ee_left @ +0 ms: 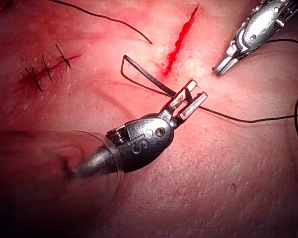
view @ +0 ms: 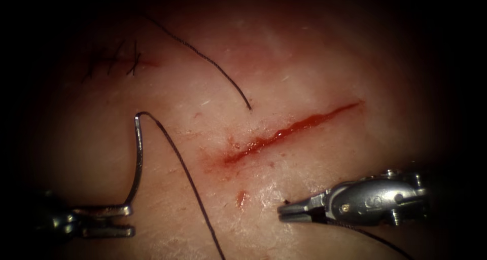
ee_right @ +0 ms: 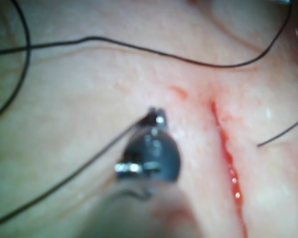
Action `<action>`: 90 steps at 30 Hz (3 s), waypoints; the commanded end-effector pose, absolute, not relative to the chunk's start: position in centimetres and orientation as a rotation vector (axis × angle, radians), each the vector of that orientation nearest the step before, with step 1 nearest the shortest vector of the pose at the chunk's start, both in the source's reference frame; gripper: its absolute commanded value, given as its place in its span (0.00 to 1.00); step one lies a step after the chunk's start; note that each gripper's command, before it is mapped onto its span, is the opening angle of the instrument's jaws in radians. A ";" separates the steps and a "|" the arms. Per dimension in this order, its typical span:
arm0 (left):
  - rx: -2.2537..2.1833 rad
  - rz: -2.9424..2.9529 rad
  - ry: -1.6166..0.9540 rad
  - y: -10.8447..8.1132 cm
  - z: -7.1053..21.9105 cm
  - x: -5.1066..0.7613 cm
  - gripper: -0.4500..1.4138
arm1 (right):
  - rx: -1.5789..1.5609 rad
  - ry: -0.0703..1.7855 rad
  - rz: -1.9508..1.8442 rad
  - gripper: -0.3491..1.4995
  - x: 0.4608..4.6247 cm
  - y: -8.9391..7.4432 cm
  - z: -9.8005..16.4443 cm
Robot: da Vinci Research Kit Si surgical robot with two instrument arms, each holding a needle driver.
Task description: Wound Closure
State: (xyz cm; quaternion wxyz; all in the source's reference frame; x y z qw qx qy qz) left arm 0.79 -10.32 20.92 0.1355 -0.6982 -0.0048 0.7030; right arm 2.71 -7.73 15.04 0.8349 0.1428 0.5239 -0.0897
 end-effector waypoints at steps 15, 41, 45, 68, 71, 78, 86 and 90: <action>-2.023 2.032 -0.020 -10.4 21.0 0.74 0.00 | 0.307 1.110 -0.179 0.00 2.38 -7.8 14.9; -2.026 2.031 -0.022 -10.4 21.0 0.72 0.00 | 0.356 1.102 -0.161 0.00 2.00 -8.0 14.7; -2.028 2.031 -0.023 -10.4 21.0 0.71 0.00 | 0.361 1.102 -0.157 0.00 1.98 -8.0 14.7; -2.031 2.031 -0.023 -10.4 21.0 0.70 0.00 | 0.215 1.077 0.072 0.94 1.68 -7.5 14.7; -2.031 2.032 -0.022 -10.4 21.0 0.70 0.00 | 0.201 1.065 0.100 0.94 1.57 -7.4 14.7; -2.033 2.033 -0.021 -10.4 21.0 0.70 0.00 | 0.167 1.057 0.156 0.95 1.48 -7.3 14.7; -1.996 2.035 -0.006 -10.4 21.0 0.83 0.00 | 0.147 1.075 0.179 0.94 1.50 -7.2 14.7; -1.950 2.042 0.014 -10.3 20.9 1.07 0.00 | 0.146 1.075 0.179 0.94 1.50 -7.2 14.7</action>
